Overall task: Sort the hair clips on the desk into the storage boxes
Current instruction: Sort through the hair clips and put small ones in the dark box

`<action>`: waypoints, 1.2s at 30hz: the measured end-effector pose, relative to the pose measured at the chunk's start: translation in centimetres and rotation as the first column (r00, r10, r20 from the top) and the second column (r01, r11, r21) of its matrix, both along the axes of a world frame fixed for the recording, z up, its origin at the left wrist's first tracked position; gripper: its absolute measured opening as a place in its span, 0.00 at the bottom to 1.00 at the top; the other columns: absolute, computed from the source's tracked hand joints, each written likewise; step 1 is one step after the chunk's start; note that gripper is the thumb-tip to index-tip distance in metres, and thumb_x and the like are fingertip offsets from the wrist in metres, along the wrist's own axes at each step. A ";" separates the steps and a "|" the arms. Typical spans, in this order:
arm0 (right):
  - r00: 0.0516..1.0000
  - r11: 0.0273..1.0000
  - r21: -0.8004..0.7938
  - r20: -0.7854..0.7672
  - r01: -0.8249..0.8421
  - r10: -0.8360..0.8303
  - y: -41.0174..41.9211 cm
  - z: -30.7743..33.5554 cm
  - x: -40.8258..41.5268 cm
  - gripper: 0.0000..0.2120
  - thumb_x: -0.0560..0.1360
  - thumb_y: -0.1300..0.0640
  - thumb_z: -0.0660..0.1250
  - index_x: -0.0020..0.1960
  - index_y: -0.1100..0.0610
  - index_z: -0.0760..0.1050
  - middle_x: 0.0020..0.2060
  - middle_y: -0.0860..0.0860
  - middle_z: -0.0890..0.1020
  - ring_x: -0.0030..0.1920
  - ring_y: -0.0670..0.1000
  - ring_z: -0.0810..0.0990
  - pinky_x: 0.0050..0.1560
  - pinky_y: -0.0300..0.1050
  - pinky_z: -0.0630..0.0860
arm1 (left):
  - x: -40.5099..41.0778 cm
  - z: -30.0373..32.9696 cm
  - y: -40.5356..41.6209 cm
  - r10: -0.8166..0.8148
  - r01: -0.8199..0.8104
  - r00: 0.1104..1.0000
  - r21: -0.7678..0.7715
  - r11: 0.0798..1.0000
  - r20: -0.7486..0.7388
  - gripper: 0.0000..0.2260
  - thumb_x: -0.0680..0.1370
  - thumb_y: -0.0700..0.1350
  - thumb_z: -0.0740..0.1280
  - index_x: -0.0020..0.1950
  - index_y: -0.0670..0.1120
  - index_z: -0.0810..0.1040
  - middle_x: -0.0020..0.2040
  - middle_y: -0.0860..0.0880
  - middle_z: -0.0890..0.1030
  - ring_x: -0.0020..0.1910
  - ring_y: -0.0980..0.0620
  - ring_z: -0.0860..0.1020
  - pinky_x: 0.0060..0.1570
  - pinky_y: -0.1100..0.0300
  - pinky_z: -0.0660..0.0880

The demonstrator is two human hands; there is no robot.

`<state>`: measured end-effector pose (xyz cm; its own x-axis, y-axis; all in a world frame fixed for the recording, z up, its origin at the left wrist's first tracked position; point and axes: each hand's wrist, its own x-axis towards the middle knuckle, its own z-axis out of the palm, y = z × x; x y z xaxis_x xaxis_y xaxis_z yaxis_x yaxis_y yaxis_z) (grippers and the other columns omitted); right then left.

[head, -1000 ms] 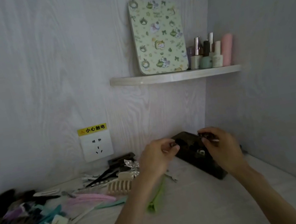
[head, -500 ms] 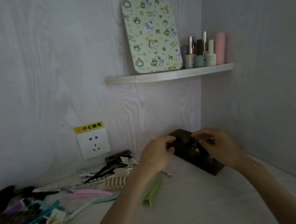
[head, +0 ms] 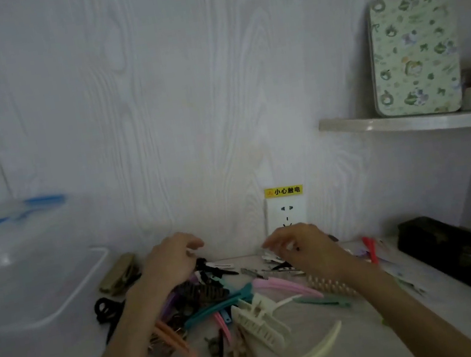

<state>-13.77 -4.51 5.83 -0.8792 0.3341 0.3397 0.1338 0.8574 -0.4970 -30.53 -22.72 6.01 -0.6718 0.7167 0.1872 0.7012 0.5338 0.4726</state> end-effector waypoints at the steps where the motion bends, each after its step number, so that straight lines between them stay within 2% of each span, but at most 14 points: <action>1: 1.000 1.000 0.019 0.011 -0.006 0.006 -0.7 0.3 -1.3 0.12 0.74 0.62 0.63 0.51 0.49 0.81 0.44 0.43 0.82 0.46 0.42 0.80 0.50 0.39 0.77 | -1.3 -0.1 -0.5 0.020 -0.019 1.000 -0.051 0.999 0.022 0.16 0.79 0.37 0.59 0.66 0.47 0.74 0.68 0.49 0.73 0.64 0.51 0.73 0.63 0.61 0.68; 6: 0.996 0.997 0.056 0.080 0.045 -0.049 -1.6 1.0 -5.7 0.13 0.76 0.59 0.59 0.50 0.47 0.80 0.49 0.49 0.83 0.47 0.48 0.81 0.52 0.48 0.78 | -4.6 0.0 -0.3 -0.011 0.034 0.994 -0.203 0.979 0.109 0.15 0.76 0.39 0.64 0.63 0.46 0.77 0.65 0.47 0.76 0.61 0.48 0.75 0.62 0.57 0.72; 10: 0.990 0.996 0.076 0.133 0.044 -0.053 -1.6 0.9 -6.9 0.13 0.76 0.59 0.60 0.51 0.48 0.81 0.52 0.50 0.82 0.49 0.50 0.80 0.55 0.50 0.77 | -5.4 -0.1 0.2 -0.077 0.122 0.980 -0.245 0.962 0.184 0.14 0.76 0.37 0.64 0.62 0.44 0.78 0.63 0.47 0.78 0.61 0.49 0.76 0.63 0.58 0.72; 12: 0.986 0.996 0.083 0.159 0.026 -0.039 -1.9 0.6 -7.5 0.13 0.75 0.60 0.60 0.52 0.50 0.81 0.52 0.50 0.82 0.49 0.50 0.80 0.56 0.50 0.77 | -6.0 -0.2 0.1 -0.039 0.086 0.984 -0.266 0.960 0.176 0.14 0.77 0.38 0.63 0.62 0.43 0.77 0.64 0.46 0.77 0.62 0.48 0.75 0.63 0.59 0.71; 17: 0.970 0.993 0.107 0.242 -0.057 0.029 -2.9 -0.3 -9.9 0.13 0.76 0.60 0.59 0.56 0.52 0.79 0.54 0.52 0.82 0.51 0.51 0.80 0.56 0.46 0.76 | -7.6 -0.4 0.2 0.172 -0.149 0.985 -0.405 0.902 0.020 0.21 0.74 0.38 0.64 0.68 0.43 0.70 0.68 0.44 0.72 0.63 0.46 0.73 0.63 0.55 0.72; 22: 0.963 0.989 0.106 0.260 -0.100 0.069 -3.5 -0.8 -12.4 0.15 0.77 0.63 0.57 0.60 0.55 0.77 0.58 0.53 0.80 0.57 0.52 0.78 0.59 0.43 0.73 | -8.5 -0.5 0.2 0.123 -0.087 0.988 -0.314 0.945 0.098 0.19 0.74 0.37 0.67 0.65 0.46 0.75 0.65 0.46 0.76 0.62 0.48 0.75 0.62 0.57 0.72; 25: 0.950 0.979 0.127 0.290 -0.158 0.116 -4.1 -1.4 -13.9 0.19 0.78 0.66 0.55 0.65 0.56 0.72 0.63 0.53 0.77 0.62 0.51 0.75 0.63 0.41 0.68 | -8.8 -0.7 -0.2 0.072 -0.028 0.985 -0.275 0.961 0.154 0.17 0.73 0.38 0.69 0.62 0.47 0.78 0.63 0.46 0.77 0.61 0.48 0.75 0.63 0.56 0.72; 29: 0.878 0.927 0.152 0.401 -0.343 0.260 -5.2 -2.4 -15.1 0.26 0.74 0.72 0.57 0.70 0.55 0.67 0.66 0.56 0.73 0.65 0.53 0.71 0.66 0.43 0.65 | -9.3 -0.8 -0.6 0.026 0.037 0.986 -0.369 0.929 0.164 0.20 0.69 0.44 0.73 0.60 0.47 0.79 0.60 0.48 0.79 0.58 0.48 0.77 0.61 0.52 0.74; 32: 0.849 0.903 0.214 0.472 -0.373 0.239 -4.9 -2.3 -15.0 0.27 0.72 0.71 0.59 0.68 0.53 0.69 0.63 0.56 0.71 0.63 0.54 0.70 0.62 0.42 0.66 | -9.1 -1.3 -0.4 -0.013 0.069 0.991 -0.419 0.905 0.134 0.17 0.70 0.45 0.71 0.59 0.48 0.80 0.57 0.50 0.80 0.54 0.48 0.79 0.59 0.51 0.76; 34: 0.844 0.914 0.213 0.496 -0.345 0.203 -4.5 -1.6 -14.5 0.24 0.74 0.69 0.60 0.66 0.52 0.71 0.61 0.54 0.71 0.61 0.54 0.72 0.56 0.39 0.67 | -8.9 -1.6 -0.1 -0.024 0.065 0.994 -0.410 0.910 0.104 0.14 0.72 0.43 0.69 0.57 0.50 0.81 0.57 0.50 0.81 0.53 0.49 0.79 0.58 0.51 0.77; 36: 0.839 0.926 0.190 0.508 -0.328 0.193 -4.3 -0.8 -14.1 0.21 0.74 0.67 0.61 0.65 0.53 0.73 0.61 0.54 0.74 0.60 0.54 0.74 0.56 0.40 0.69 | -8.5 -1.7 0.3 -0.042 0.077 0.995 -0.397 0.915 0.095 0.13 0.73 0.43 0.69 0.56 0.52 0.81 0.57 0.50 0.80 0.54 0.49 0.79 0.59 0.53 0.76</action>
